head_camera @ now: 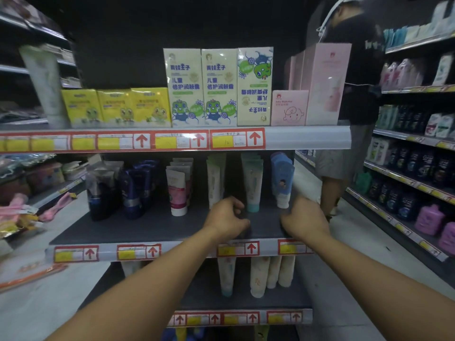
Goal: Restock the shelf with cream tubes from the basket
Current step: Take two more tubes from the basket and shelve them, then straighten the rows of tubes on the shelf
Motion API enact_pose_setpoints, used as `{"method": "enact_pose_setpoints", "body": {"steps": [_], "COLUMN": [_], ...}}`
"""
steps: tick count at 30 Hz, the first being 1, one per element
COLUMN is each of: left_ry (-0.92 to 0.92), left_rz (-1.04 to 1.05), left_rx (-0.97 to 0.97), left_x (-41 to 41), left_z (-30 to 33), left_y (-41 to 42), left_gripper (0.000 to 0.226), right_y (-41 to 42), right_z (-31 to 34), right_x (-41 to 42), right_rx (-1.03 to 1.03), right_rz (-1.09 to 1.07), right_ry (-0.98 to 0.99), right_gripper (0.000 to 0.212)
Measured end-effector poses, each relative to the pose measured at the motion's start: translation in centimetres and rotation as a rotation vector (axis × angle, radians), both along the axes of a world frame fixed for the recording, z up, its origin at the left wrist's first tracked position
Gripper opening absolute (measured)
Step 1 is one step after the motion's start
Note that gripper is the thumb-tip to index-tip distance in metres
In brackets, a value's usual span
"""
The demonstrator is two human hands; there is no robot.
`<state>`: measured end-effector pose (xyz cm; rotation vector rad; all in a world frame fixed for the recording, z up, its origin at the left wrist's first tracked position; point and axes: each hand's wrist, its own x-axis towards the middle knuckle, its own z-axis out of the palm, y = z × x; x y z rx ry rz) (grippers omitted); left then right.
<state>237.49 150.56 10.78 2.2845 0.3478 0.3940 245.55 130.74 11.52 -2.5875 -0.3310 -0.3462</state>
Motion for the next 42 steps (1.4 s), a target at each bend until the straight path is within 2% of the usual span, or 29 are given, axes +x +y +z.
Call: {"method": "enact_pose_setpoints", "body": {"steps": [4,11,18,24,33,38,42], "left_ry": [-0.034,-0.086,-0.092,-0.104,-0.155,-0.216,-0.212], "left_rz": [0.004,0.080,0.233,0.332,0.483,0.564,0.603], "left_rx": [0.030,0.058,0.073,0.048,0.064,0.044,0.033], "left_x": [-2.9,-8.2,-13.5,-16.2,-17.9,-17.6,-16.8], "left_z": [0.1,1.0,2.0,0.9,-0.5,-0.5,-0.5], "left_y": [1.5,6.1,12.8,18.3,25.1,28.0,29.3], "left_gripper": [0.041,0.031,0.021,0.023,0.018,0.031,0.053], "right_y": [2.0,6.7,14.9,22.6,30.9,34.1,35.8], "right_z": [0.4,1.3,1.4,0.8,-1.3,-1.9,-2.4], "right_x": [-3.4,-7.7,-11.6,-14.4,-14.9,-14.3,-13.4], "right_rx": [-0.008,-0.045,-0.037,-0.045,0.010,0.100,0.123], "right_rz": [0.009,0.177,0.311,0.399,0.467,0.400,0.343], "right_ry": [-0.062,-0.141,-0.157,-0.148,-0.107,-0.024,0.038], "right_gripper": [0.037,0.031,0.028,0.020,0.037,0.039,0.057]}}
